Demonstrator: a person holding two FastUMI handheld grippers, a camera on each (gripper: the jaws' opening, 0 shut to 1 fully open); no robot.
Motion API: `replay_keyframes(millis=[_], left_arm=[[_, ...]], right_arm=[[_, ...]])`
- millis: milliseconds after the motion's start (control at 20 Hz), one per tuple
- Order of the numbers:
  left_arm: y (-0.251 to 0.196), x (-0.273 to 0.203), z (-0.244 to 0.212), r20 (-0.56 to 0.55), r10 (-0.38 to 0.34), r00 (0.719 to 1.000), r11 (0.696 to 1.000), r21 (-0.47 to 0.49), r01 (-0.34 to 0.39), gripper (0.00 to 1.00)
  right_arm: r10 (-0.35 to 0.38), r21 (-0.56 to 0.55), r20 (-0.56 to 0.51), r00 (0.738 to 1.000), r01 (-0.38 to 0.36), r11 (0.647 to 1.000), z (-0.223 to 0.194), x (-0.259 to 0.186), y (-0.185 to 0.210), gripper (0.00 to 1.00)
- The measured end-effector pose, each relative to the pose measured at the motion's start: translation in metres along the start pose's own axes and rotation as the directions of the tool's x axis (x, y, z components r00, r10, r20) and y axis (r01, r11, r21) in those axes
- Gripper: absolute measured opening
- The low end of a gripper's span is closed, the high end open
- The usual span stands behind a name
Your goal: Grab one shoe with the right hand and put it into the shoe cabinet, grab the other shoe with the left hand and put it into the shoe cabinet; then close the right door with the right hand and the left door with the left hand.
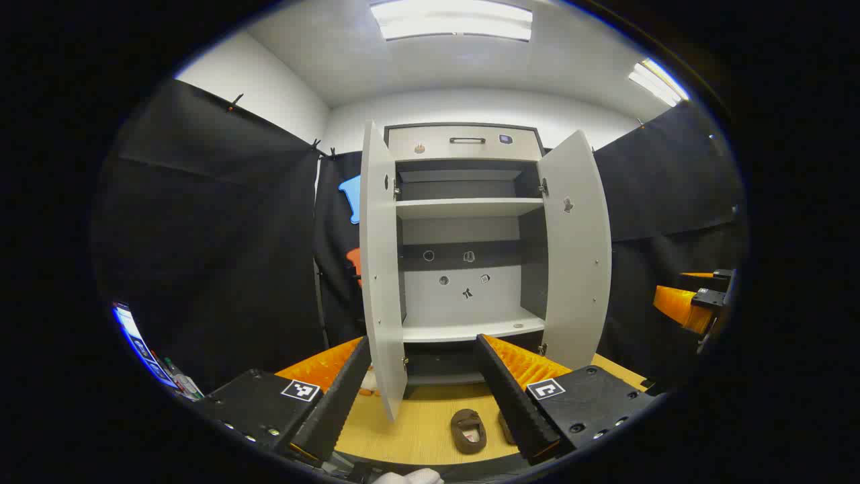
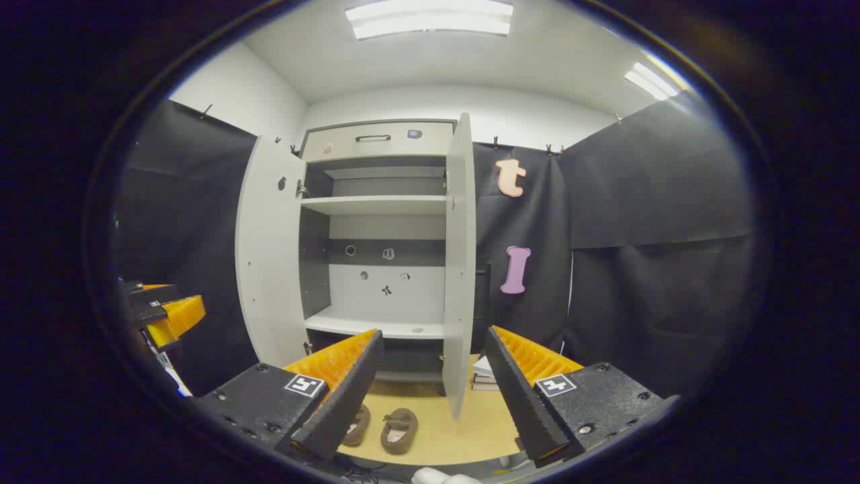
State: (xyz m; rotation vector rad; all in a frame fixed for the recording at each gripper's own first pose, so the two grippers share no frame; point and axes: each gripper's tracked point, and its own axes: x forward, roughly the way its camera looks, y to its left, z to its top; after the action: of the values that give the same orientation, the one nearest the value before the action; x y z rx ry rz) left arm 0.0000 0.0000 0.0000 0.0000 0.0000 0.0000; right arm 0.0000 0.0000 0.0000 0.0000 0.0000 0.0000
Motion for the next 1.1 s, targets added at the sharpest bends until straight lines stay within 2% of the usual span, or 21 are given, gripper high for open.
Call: replay_keyframes(millis=[50,550,600,650,800,1000,1100], left_arm=[[0.0,0.0,0.001,0.001,-0.001,1.0,1.0,-0.003,0.001,0.96],[0.004,0.002,-0.002,-0.001,0.009,1.0,1.0,-0.006,-0.009,0.96],[0.004,0.002,-0.001,-0.001,0.008,1.0,1.0,-0.005,-0.008,1.0],[0.004,0.003,-0.001,0.0,0.008,1.0,1.0,-0.004,-0.008,0.96],[0.004,0.004,-0.002,-0.002,0.003,1.0,1.0,-0.002,-0.003,0.96],[0.004,0.003,-0.005,-0.008,0.0,1.0,1.0,0.002,0.0,0.96],[0.007,0.003,-0.009,-0.014,0.001,1.0,1.0,-0.001,-0.001,0.96]], right_arm=[[0.0,-0.001,0.0,1.0,0.0,1.0,0.0,0.001,0.0,0.99],[0.001,-0.007,-0.004,1.0,-0.001,1.0,-0.001,0.006,0.004,0.99],[0.0,-0.006,-0.003,1.0,0.0,1.0,-0.001,0.007,0.005,0.99],[0.001,-0.005,-0.001,1.0,-0.001,1.0,0.0,0.007,0.005,0.99],[0.001,-0.005,-0.001,1.0,-0.001,1.0,-0.002,0.007,0.006,0.99],[0.006,-0.015,-0.037,0.999,-0.006,1.0,-0.021,0.015,0.01,0.99],[0.011,-0.031,-0.098,0.995,-0.015,0.999,-0.048,0.023,0.013,0.99]])
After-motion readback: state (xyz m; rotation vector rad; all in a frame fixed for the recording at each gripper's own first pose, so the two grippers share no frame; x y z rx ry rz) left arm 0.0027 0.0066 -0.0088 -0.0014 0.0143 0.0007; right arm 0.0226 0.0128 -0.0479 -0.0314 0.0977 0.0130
